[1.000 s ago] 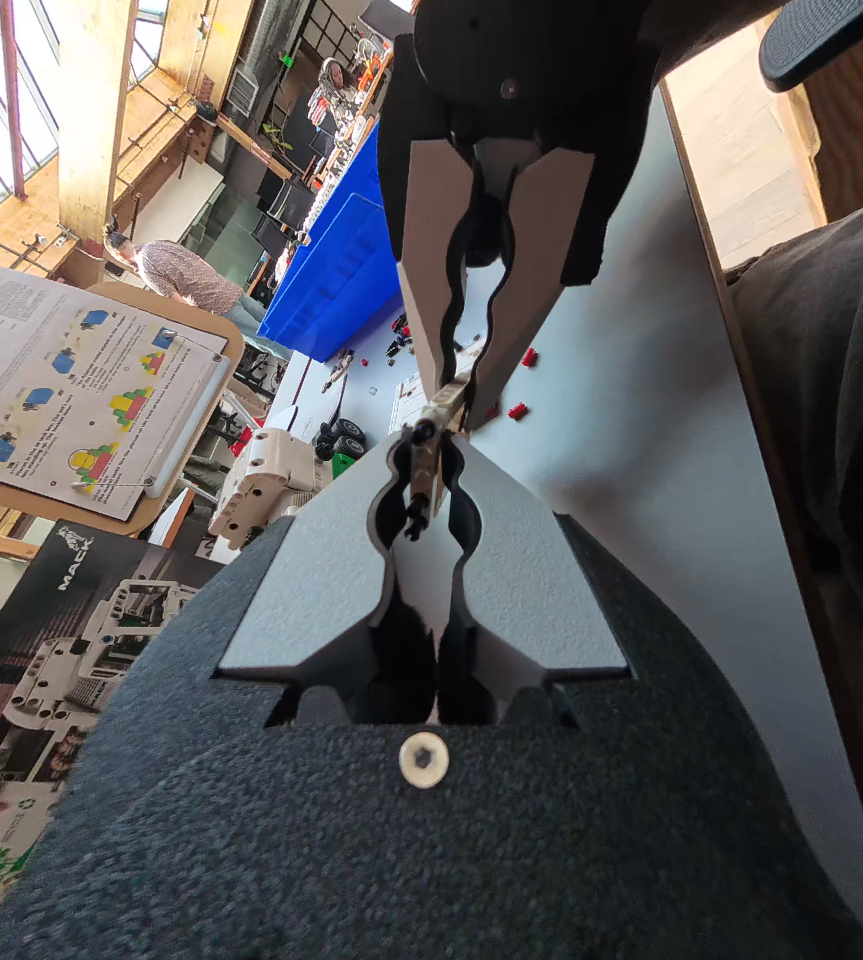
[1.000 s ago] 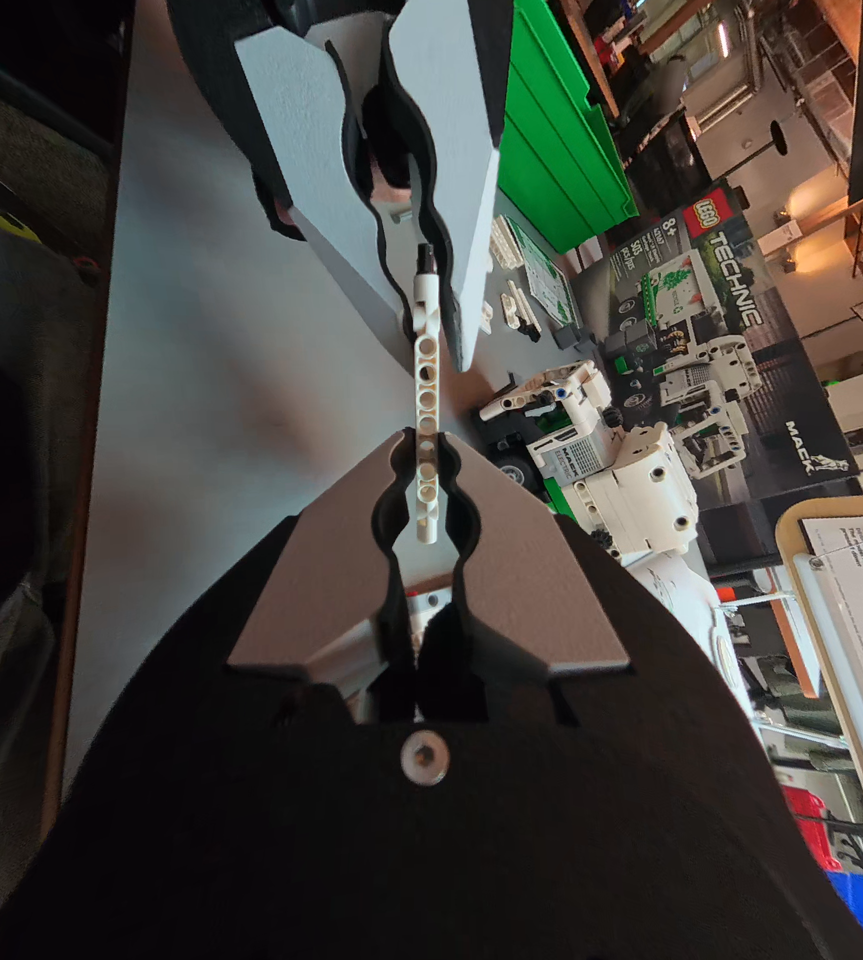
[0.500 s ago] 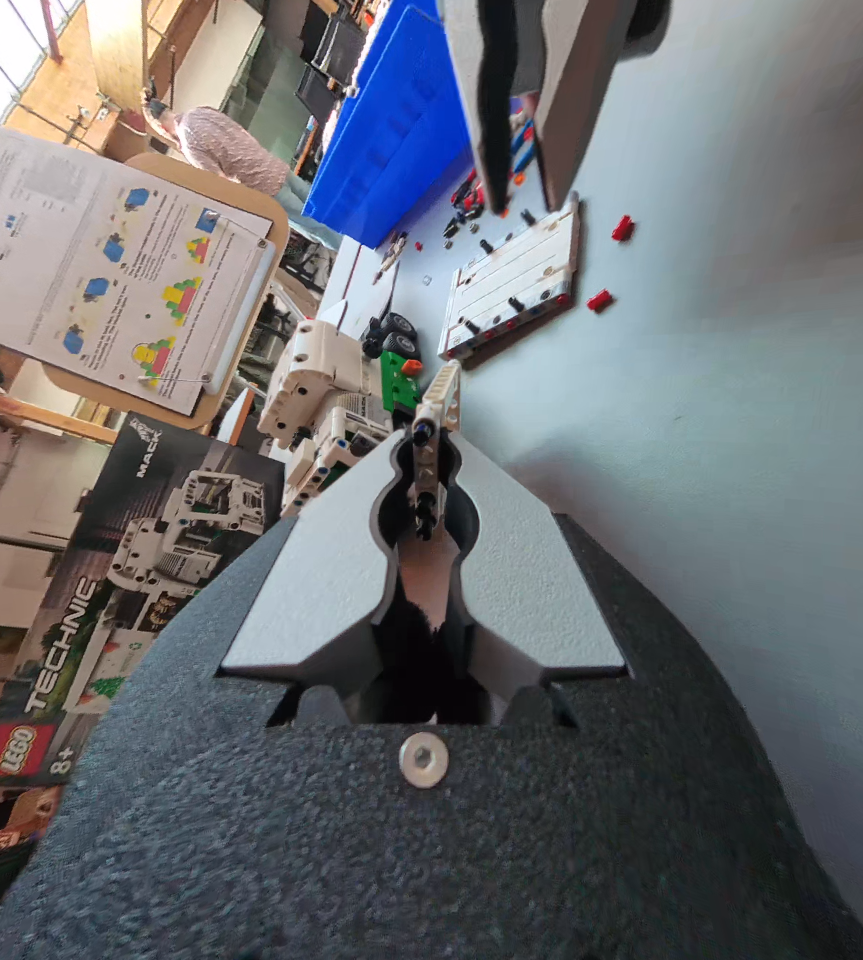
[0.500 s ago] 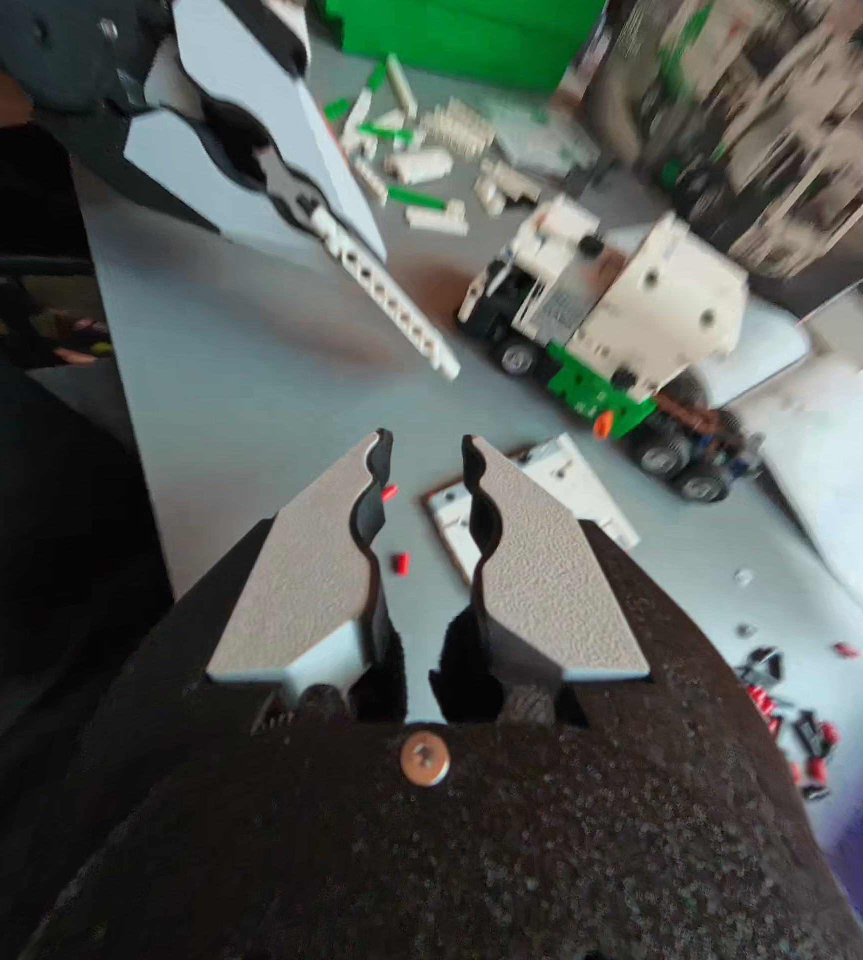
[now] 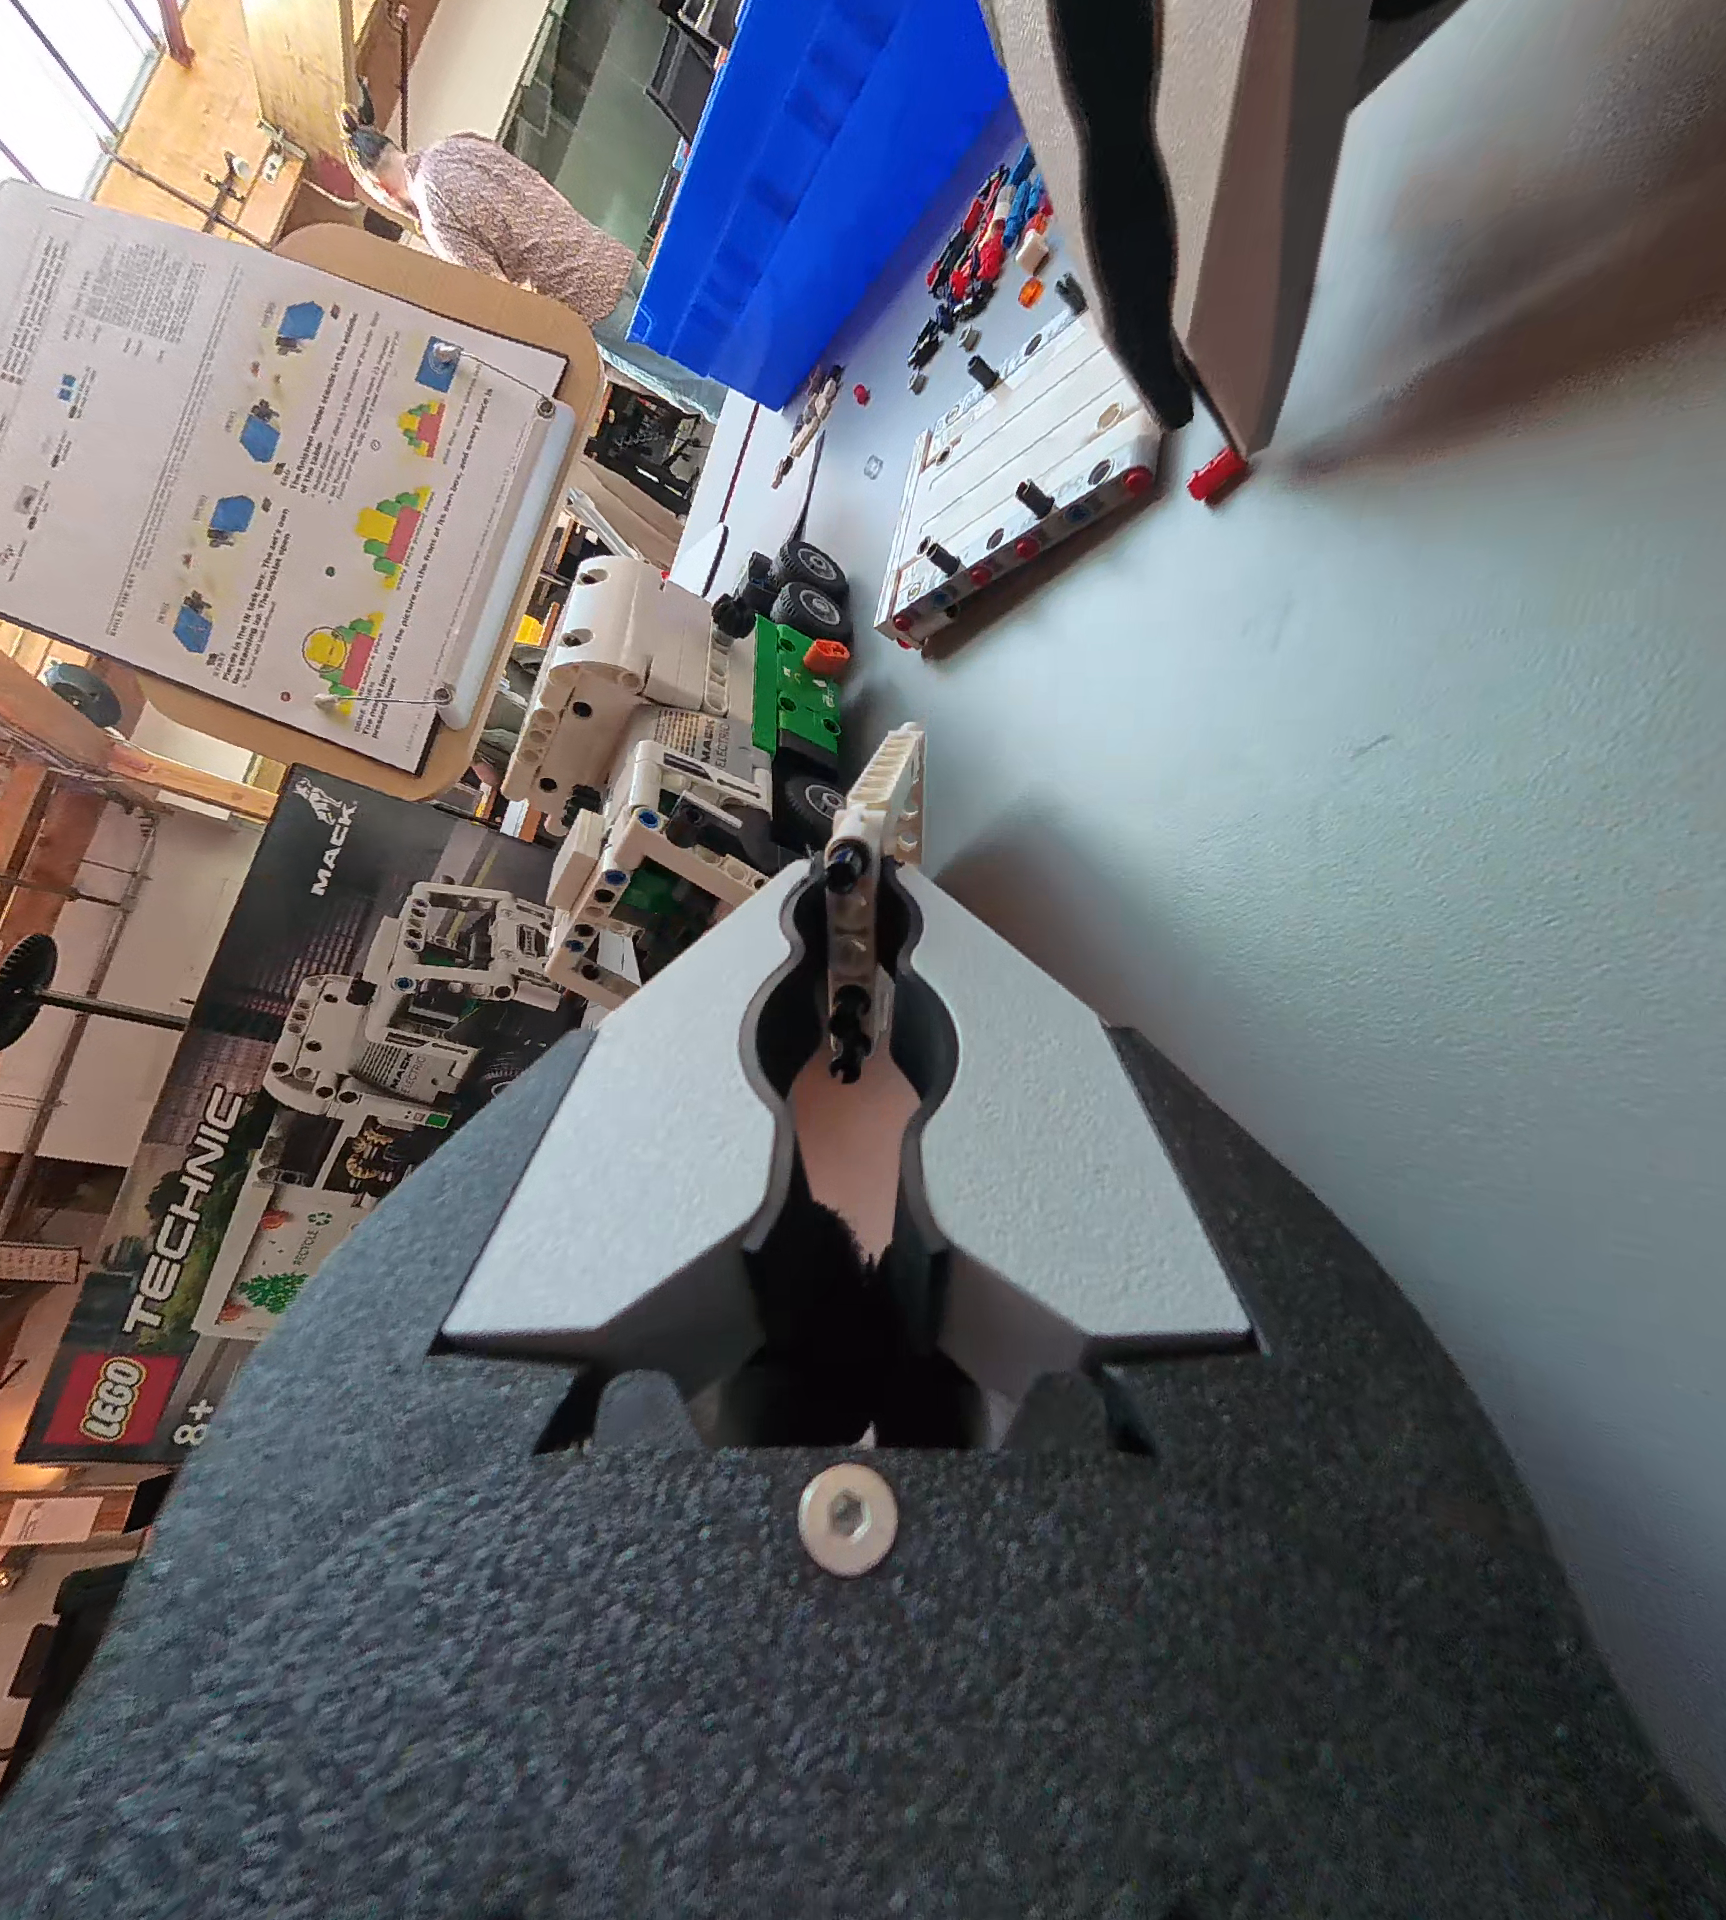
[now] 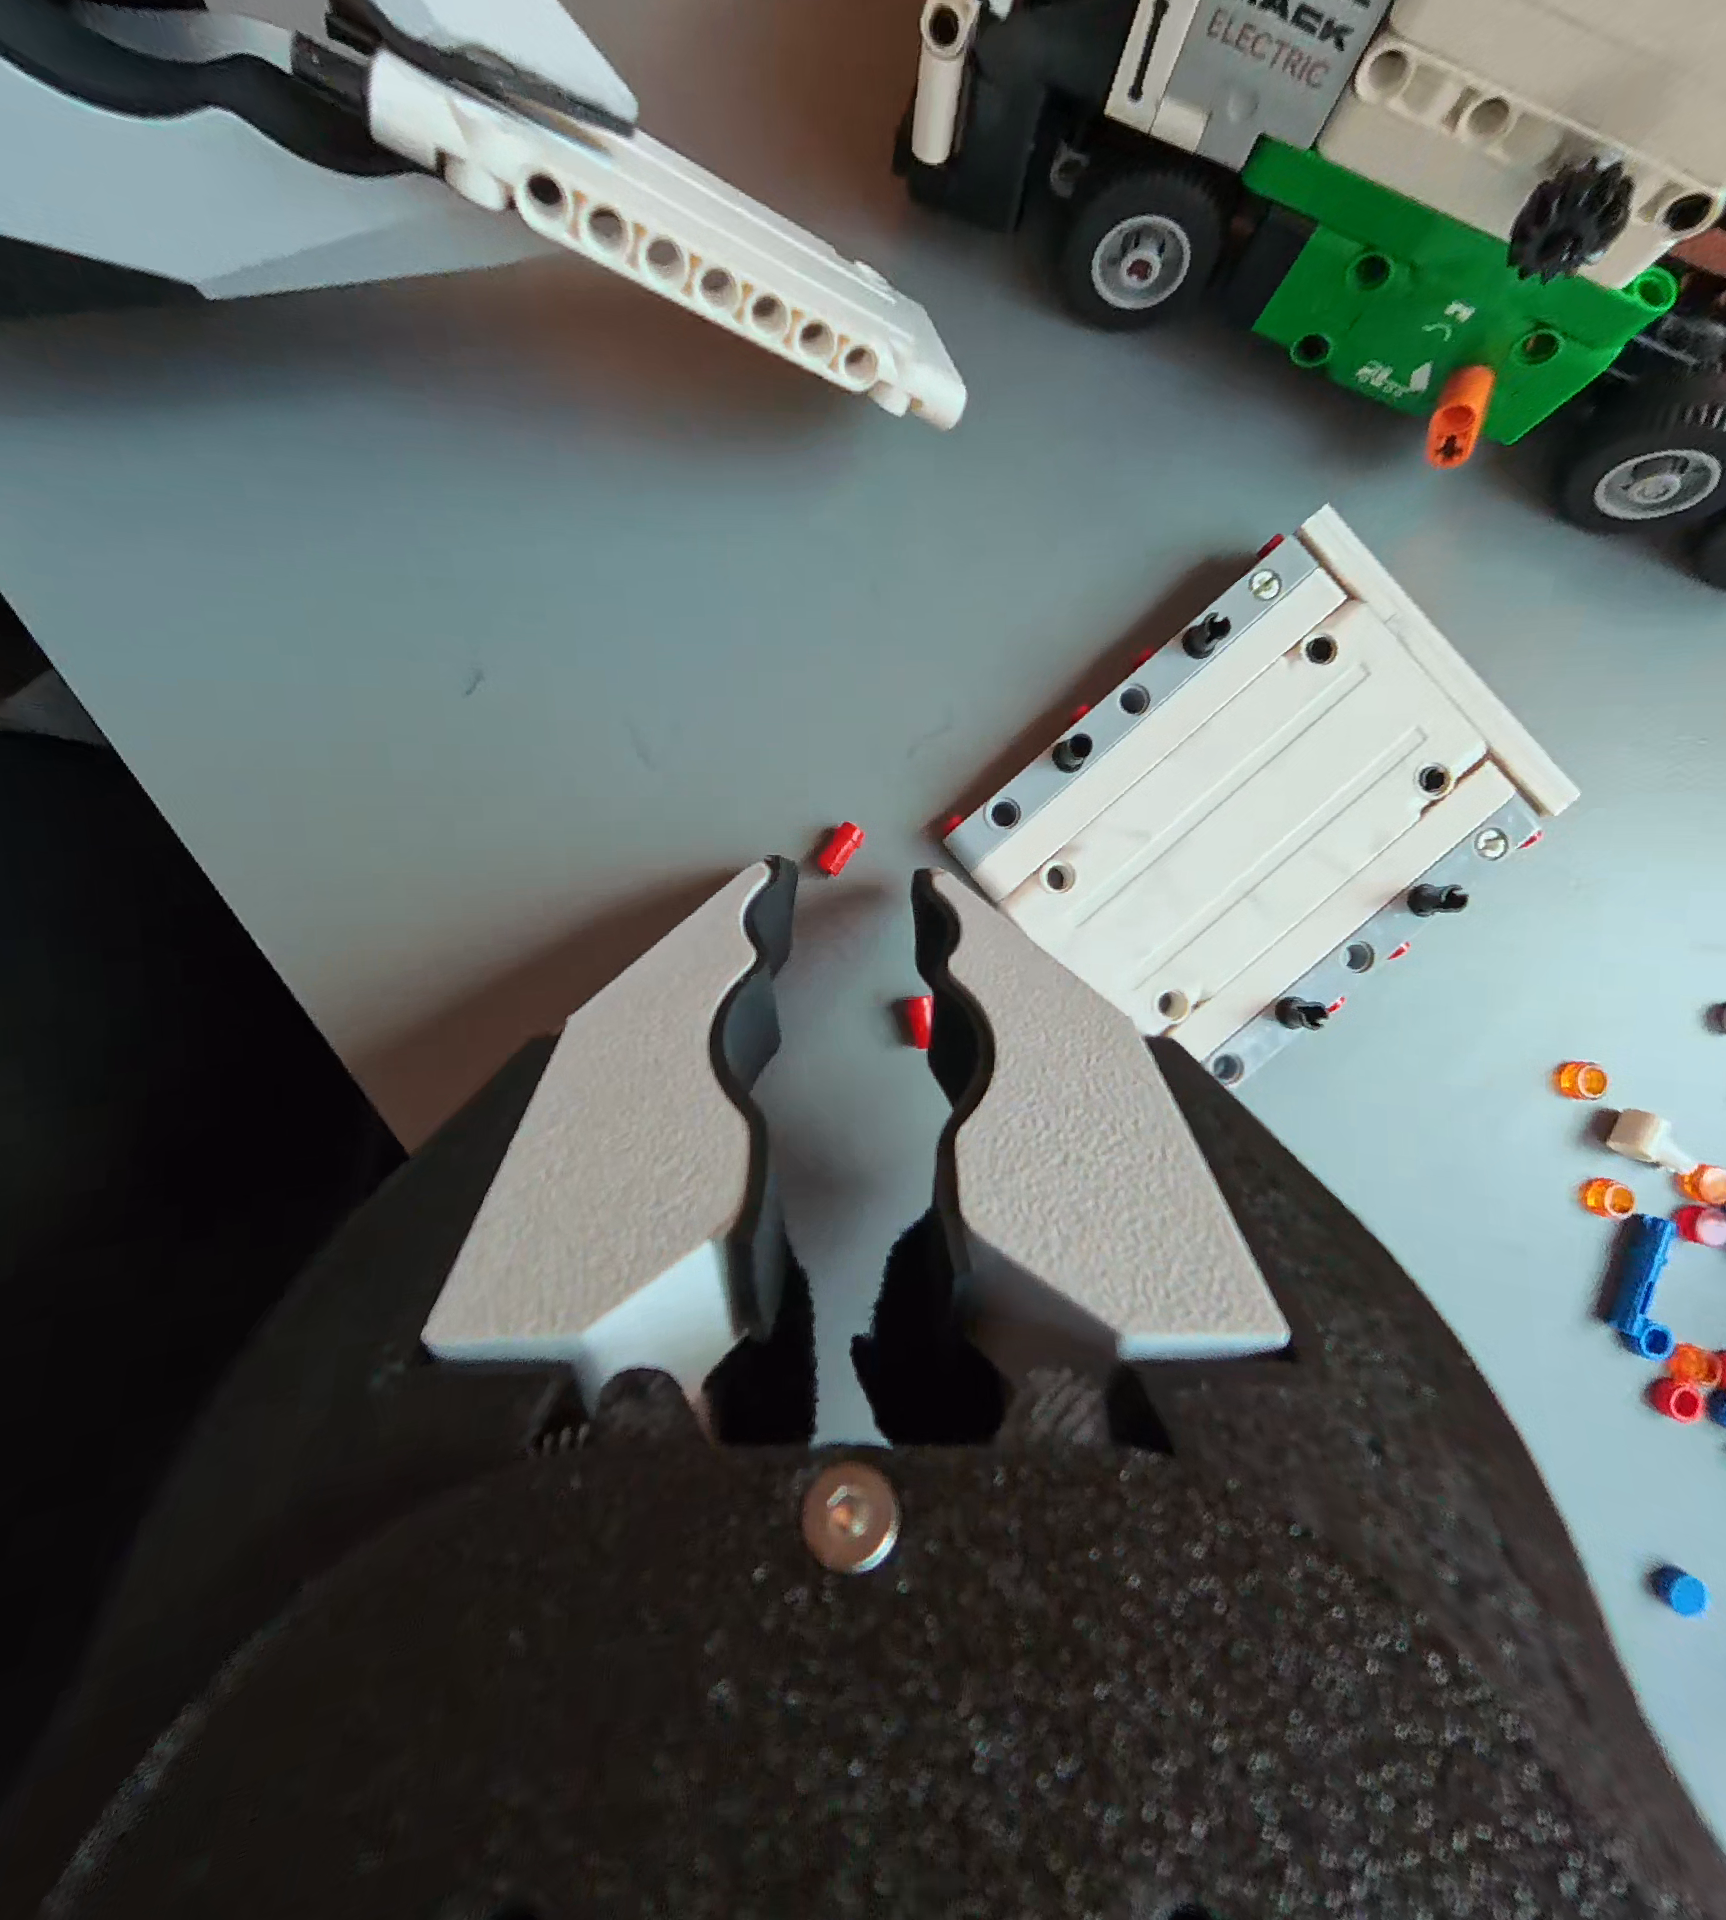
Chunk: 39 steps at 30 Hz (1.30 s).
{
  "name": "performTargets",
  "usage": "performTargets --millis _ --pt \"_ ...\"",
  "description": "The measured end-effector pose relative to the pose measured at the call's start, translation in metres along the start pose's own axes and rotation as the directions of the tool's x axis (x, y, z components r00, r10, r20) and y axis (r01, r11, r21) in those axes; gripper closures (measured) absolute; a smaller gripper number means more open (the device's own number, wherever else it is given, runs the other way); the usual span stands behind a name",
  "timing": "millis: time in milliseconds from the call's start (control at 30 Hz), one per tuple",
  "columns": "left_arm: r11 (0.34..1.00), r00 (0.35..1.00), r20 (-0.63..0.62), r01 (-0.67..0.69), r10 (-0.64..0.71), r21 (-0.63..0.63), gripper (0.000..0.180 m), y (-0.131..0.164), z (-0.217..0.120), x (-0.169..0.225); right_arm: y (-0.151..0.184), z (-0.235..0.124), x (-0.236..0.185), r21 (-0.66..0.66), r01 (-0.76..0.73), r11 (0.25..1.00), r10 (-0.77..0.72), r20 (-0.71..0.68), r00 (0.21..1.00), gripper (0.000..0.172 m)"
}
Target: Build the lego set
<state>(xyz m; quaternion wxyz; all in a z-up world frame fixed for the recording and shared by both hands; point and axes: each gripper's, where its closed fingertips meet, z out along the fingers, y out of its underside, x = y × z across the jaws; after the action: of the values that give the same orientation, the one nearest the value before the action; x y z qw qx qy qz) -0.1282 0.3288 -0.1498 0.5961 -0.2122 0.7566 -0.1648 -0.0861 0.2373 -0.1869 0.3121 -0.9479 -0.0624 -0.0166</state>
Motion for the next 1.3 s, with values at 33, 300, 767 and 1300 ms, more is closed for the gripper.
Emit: performTargets --millis 33,300,767,1300 --pt "1.0 1.0 0.001 0.001 -0.001 -0.002 0.175 0.0 0.0 0.0 -0.002 0.0 0.0 -0.008 -0.024 1.0 0.024 -0.014 1.0 0.15" --pt "0.999 0.999 -0.017 0.042 -0.042 -0.016 0.175 0.005 0.001 -0.001 -0.003 0.007 -0.002 -0.106 -0.182 0.978 0.172 -0.092 0.981 0.153" --pt "0.999 0.999 -0.03 0.046 -0.045 0.007 0.175 -0.001 0.0 0.001 -0.031 0.005 -0.01 0.063 -0.152 0.986 0.153 -0.002 0.988 0.168" --pt "0.979 0.977 -0.064 0.203 -0.202 0.009 0.175 -0.008 0.003 -0.005 -0.12 0.001 -0.035 0.508 -0.502 0.7 0.272 0.46 0.845 0.169"
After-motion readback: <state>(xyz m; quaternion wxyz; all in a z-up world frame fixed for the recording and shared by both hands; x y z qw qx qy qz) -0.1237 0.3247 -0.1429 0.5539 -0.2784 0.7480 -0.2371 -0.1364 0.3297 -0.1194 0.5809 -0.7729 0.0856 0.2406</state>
